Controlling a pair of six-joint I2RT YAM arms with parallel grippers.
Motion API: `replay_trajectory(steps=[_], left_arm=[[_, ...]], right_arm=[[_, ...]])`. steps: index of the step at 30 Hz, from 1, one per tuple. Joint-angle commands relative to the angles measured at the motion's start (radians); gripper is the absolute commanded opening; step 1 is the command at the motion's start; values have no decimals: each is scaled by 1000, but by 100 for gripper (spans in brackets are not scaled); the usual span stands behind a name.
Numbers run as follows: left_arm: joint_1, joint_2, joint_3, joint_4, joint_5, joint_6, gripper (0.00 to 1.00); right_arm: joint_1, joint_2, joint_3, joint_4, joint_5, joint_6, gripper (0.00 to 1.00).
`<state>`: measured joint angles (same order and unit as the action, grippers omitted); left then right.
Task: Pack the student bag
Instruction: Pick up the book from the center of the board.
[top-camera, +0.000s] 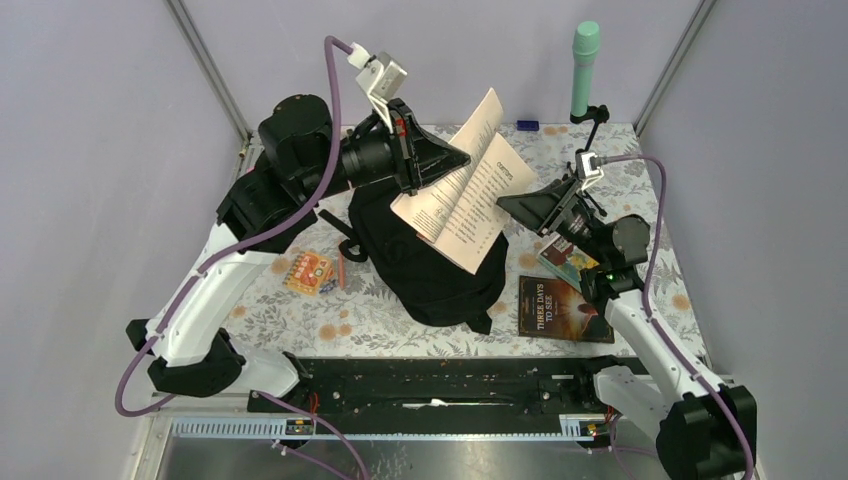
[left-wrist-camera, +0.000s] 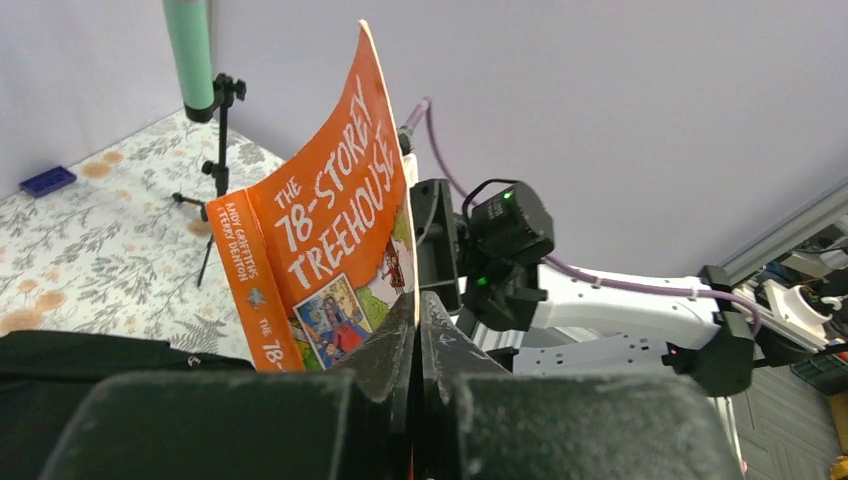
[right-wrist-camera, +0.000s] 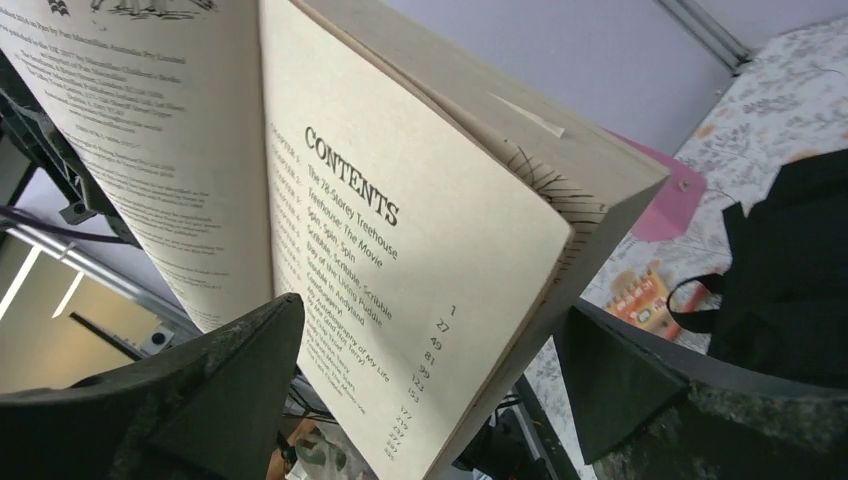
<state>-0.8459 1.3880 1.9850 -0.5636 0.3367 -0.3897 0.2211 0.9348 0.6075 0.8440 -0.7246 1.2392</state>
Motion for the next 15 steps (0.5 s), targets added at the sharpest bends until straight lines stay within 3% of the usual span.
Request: replay_trajectory(steps=[1, 4, 10, 15], left_arm=[[4, -82, 31, 193, 54, -35, 0], [4, -99, 10, 224, 56, -41, 0], [4, -115, 11, 254, 51, -40, 0], [4, -118, -9, 252, 53, -34, 0]], right_arm=[[52, 48, 52, 261, 17, 67, 100], [96, 71, 75, 288, 21, 63, 100], [130, 56, 79, 160, 51, -23, 100], [150, 70, 83, 283, 36, 33, 100]])
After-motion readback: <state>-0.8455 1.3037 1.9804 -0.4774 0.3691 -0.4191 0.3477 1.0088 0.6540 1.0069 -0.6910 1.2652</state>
